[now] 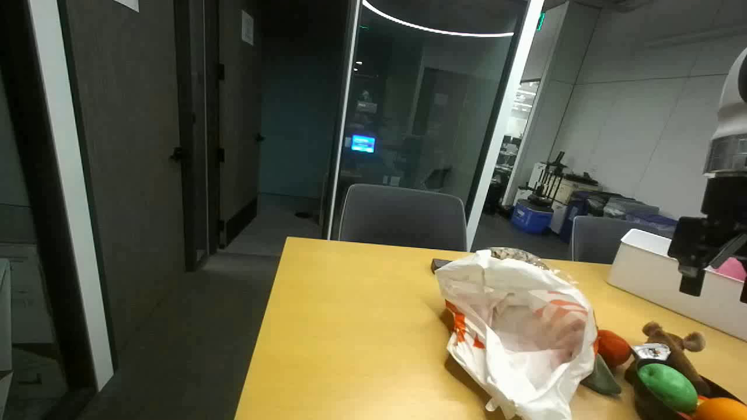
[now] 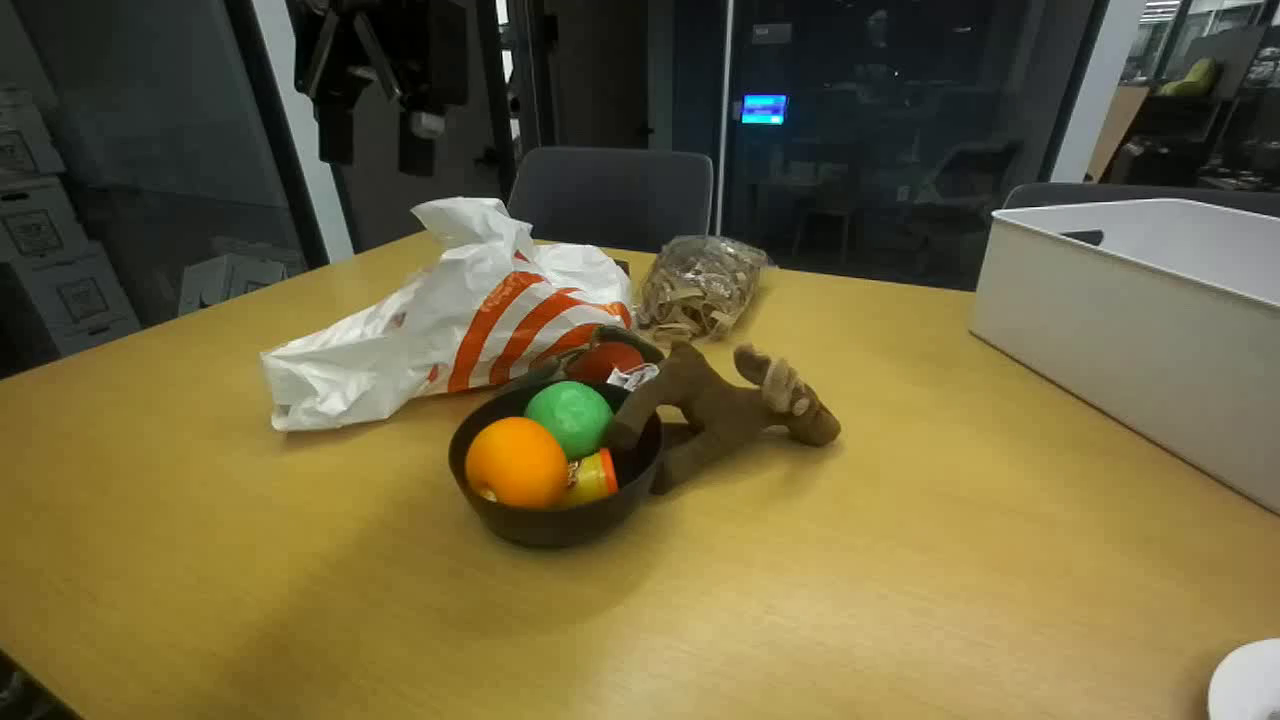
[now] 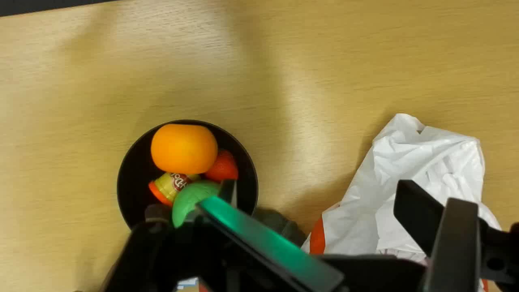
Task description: Put the orange, the apple, the yellow container and the strawberry in the plastic
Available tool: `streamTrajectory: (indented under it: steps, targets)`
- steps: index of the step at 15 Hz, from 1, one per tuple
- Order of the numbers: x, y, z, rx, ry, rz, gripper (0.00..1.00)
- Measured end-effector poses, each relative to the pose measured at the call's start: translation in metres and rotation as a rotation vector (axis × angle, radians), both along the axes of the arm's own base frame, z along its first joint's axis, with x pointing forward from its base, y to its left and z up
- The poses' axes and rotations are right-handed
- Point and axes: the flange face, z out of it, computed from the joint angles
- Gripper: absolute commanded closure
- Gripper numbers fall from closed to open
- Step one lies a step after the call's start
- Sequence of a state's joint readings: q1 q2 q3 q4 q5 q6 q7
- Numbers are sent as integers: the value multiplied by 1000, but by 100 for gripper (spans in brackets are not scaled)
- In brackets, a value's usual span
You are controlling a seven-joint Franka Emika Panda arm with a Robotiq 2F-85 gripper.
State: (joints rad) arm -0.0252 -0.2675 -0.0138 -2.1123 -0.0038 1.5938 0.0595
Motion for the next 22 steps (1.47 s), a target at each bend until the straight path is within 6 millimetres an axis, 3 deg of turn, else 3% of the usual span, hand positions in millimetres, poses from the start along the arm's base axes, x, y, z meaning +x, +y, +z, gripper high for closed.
streamTrajectory:
  steps: [5,8,15,22]
  targets:
    - [1,0,5,0,-12,0,0]
    - [0,-2,-6,-9,14,4,0]
    - [-6,-25,-78,12,106,4,0]
    - [-16,-74,-149,-74,41,-161,0]
